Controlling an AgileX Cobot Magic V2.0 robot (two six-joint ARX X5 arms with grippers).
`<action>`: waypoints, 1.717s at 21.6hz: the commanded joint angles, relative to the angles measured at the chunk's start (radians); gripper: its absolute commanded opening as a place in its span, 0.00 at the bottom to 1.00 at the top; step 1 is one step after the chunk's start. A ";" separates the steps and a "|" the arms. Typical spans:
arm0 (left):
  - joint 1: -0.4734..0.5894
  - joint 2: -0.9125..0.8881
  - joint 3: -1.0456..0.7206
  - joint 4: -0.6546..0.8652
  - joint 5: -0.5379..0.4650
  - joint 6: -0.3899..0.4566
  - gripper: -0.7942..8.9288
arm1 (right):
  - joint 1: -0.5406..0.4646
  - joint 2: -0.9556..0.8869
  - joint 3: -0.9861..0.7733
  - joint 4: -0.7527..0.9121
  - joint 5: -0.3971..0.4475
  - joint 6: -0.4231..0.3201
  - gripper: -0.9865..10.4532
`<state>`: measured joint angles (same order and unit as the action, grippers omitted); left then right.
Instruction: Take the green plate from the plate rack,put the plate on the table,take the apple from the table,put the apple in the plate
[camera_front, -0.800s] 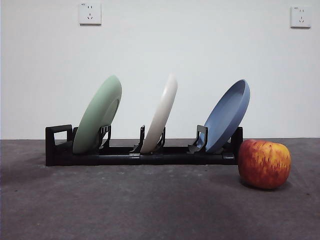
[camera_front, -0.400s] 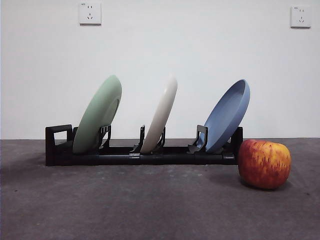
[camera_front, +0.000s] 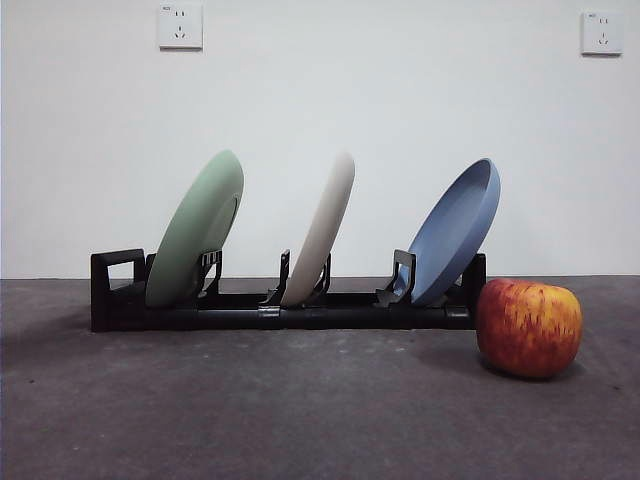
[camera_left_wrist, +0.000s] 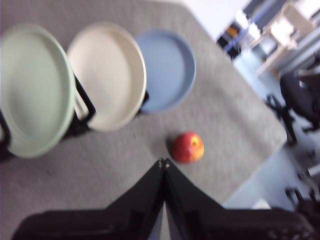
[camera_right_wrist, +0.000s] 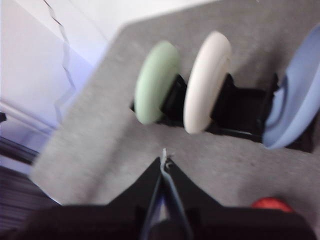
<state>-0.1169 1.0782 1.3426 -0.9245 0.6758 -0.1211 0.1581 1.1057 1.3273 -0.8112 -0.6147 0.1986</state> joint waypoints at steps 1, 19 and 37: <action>-0.045 0.049 -0.003 -0.008 0.001 0.042 0.08 | 0.059 0.039 0.029 -0.019 0.085 -0.065 0.09; -0.189 0.212 0.015 0.223 -0.293 -0.032 0.57 | 0.145 0.115 0.044 -0.027 0.346 -0.078 0.69; -0.190 0.876 0.729 -0.103 -0.494 0.047 0.56 | 0.145 0.115 0.044 -0.043 0.347 -0.068 0.69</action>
<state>-0.3042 1.9415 2.0739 -1.0252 0.1848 -0.0875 0.3008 1.2198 1.3666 -0.8585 -0.2684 0.1268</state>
